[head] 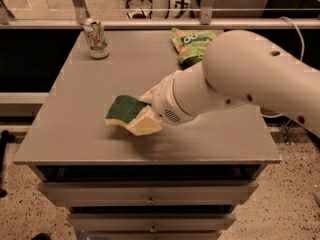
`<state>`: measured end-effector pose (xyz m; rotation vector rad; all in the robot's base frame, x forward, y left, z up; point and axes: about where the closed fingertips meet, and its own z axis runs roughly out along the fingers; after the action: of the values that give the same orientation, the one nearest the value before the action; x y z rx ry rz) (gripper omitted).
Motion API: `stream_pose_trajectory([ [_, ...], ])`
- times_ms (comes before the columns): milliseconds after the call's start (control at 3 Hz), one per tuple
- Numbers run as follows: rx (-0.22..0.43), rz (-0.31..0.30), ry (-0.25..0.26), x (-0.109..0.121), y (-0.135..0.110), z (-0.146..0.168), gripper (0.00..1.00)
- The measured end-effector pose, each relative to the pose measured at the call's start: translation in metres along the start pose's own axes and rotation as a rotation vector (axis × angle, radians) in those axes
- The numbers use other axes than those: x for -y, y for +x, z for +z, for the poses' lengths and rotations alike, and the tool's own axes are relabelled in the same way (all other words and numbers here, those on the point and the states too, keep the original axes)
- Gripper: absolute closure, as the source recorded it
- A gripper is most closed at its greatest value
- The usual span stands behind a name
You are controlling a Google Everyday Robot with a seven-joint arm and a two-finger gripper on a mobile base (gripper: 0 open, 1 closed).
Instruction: Move sponge near green rice chip bag
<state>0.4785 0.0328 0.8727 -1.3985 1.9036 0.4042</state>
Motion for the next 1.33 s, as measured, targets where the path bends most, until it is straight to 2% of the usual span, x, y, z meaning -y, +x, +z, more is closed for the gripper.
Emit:
stream_pose_trajectory([
  [667, -0.052, 0.008, 0.185, 0.098, 0.021, -0.048, 1.0],
  [1000, -0.094, 0.061, 0.244, 0.151, 0.051, -0.062, 1.0],
  [1333, -0.114, 0.113, 0.289, 0.19, 0.078, -0.071, 1.0],
])
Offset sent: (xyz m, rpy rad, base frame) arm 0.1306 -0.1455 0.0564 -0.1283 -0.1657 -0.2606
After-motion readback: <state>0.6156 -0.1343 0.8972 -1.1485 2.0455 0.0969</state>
